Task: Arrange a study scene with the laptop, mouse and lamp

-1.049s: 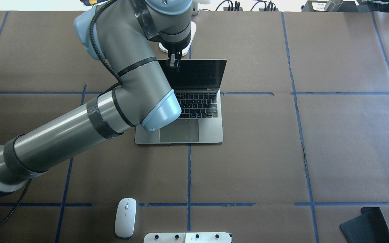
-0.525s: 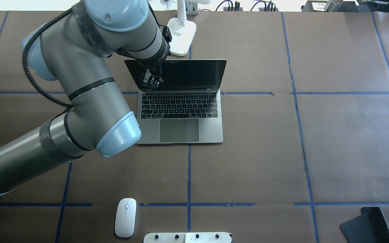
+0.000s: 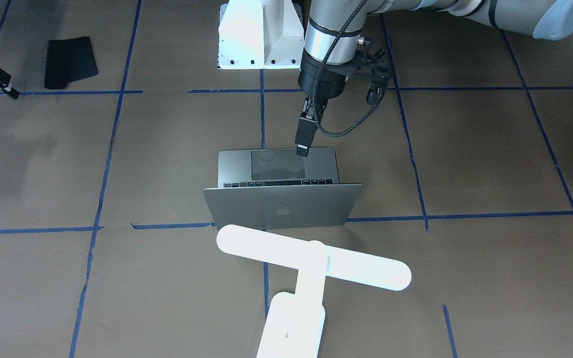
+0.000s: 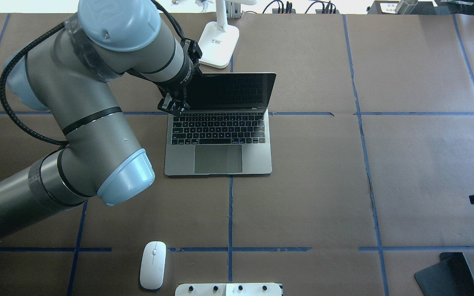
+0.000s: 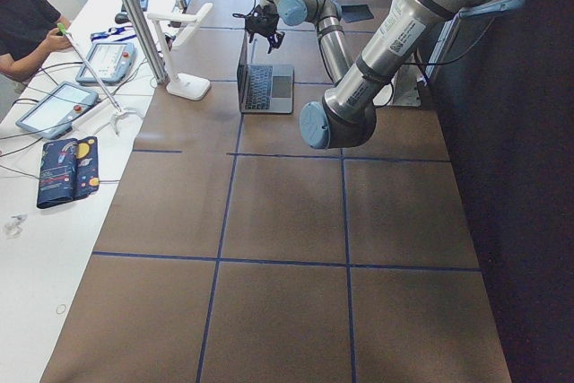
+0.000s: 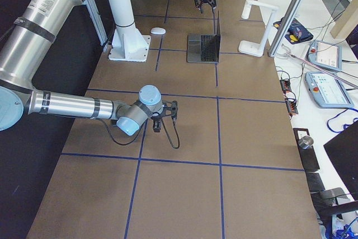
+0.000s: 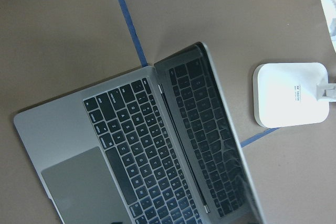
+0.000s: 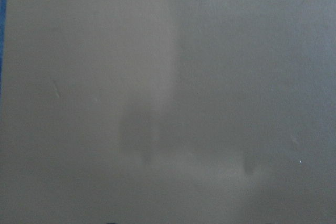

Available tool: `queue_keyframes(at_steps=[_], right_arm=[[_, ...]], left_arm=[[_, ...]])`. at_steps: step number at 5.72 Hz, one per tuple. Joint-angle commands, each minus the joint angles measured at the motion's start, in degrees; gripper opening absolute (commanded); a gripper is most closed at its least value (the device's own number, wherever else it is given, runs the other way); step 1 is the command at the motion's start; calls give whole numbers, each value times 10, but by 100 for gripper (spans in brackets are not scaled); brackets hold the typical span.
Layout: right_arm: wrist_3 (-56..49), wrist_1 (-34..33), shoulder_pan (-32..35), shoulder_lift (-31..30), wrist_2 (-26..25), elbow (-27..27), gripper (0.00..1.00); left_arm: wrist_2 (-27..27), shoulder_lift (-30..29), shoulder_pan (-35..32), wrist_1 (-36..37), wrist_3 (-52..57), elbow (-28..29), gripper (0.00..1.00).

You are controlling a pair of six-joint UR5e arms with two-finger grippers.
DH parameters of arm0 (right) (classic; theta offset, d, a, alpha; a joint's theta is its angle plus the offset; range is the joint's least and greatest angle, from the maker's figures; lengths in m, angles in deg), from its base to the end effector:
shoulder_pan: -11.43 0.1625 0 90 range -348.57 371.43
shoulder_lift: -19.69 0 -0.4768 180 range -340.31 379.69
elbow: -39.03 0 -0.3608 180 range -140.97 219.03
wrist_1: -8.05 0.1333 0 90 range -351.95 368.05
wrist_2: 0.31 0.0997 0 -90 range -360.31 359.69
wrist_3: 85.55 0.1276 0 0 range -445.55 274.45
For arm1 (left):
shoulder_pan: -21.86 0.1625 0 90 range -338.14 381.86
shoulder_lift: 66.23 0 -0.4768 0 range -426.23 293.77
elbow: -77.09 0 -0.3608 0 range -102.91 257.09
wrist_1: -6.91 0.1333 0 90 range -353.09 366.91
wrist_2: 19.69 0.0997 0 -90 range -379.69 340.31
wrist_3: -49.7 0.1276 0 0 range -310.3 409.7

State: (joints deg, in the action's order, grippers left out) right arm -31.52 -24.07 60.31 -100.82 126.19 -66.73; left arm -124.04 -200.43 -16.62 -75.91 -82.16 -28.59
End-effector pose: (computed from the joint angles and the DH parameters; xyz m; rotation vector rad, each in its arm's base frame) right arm -0.1210 -0.2259 0.6718 0.0426 -0.9430 -0.0313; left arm 0.4630 -0.4979 0.1878 -0.2765 0.9675 -1.1763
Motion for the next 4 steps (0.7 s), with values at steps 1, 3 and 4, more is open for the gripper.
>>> queue_keyframes(at_steps=[1, 3, 4], right_arm=[[94, 68, -87, -31, -60, 0, 96], [161, 92, -185, -31, -89, 3, 97], [184, 100, -243, -32, -129, 3, 97]], left_arm=[[2, 48, 43, 2, 84, -56, 84], [4, 120, 94, 3, 144, -159, 100], [5, 145, 115, 2, 149, -179, 100]])
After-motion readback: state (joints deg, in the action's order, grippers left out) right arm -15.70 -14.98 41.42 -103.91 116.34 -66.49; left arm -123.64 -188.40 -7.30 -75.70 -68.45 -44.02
